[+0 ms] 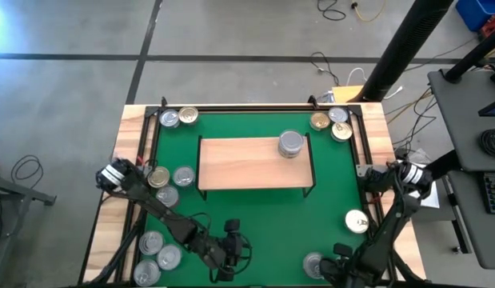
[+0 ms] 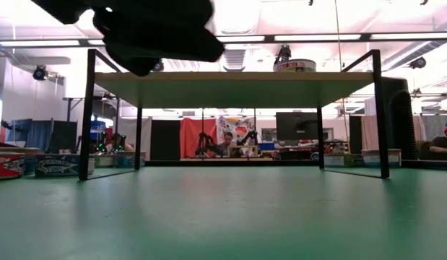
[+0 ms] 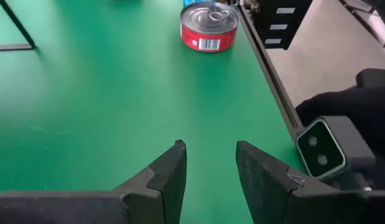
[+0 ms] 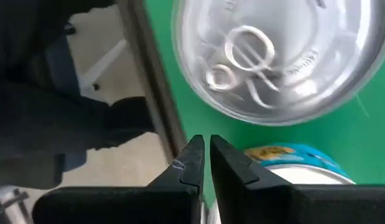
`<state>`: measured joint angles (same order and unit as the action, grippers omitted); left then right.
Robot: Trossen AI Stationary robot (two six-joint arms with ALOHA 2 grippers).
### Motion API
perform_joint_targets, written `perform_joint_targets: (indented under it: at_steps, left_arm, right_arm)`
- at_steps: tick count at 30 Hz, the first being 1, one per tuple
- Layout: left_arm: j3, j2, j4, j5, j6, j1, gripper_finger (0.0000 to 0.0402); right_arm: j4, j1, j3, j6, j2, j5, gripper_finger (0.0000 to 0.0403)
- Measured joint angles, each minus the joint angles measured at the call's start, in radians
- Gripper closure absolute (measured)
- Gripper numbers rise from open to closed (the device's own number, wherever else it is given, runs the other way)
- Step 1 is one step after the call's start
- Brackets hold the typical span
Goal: Stack canned seafood by type on shelf
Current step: Put the bottom right red tuna can on the shelf
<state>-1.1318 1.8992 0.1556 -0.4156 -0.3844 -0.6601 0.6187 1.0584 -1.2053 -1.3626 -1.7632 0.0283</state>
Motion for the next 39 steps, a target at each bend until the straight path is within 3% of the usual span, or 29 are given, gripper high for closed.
perform_joint_targets:
  at_steps: [7, 13, 16, 20, 23, 27, 33, 39]
  left_arm:
    - [-0.042, 0.052, -0.028, 0.0, 0.027, 0.0, 0.0276]
    - [-0.049, 0.048, -0.108, -0.001, 0.019, -0.016, 0.0276]
    - [-0.047, 0.047, -0.101, -0.002, 0.015, -0.021, 0.0276]
    - [-0.036, 0.047, -0.107, -0.01, 0.005, -0.02, 0.0276]
    - [-0.035, 0.046, -0.103, -0.013, 0.007, -0.02, 0.0276]
    - [-0.033, 0.046, -0.095, -0.012, 0.01, -0.02, 0.0276]
    - [-0.033, 0.043, -0.118, -0.012, -0.051, -0.02, 0.0276]
    - [-0.033, 0.043, -0.121, -0.012, -0.064, -0.025, 0.0276]
  right_arm:
    - [0.1, -0.02, 0.0, -0.012, -0.026, -0.003, 0.0385]
    - [0.312, 0.005, 0.002, -0.078, -0.026, -0.151, 0.0385]
    - [0.255, 0.011, 0.002, -0.073, -0.025, -0.138, 0.0384]
    - [0.064, -0.004, 0.002, 0.001, -0.025, -0.02, 0.0369]
    - [-0.027, -0.033, 0.002, 0.079, -0.025, 0.086, 0.0349]
    - [-0.02, -0.069, 0.0, 0.165, -0.025, 0.174, 0.0311]
    - [-0.014, -0.097, 0.0, 0.254, -0.021, 0.198, 0.0244]
    - [0.084, -0.088, 0.001, 0.227, -0.01, 0.201, 0.0168]
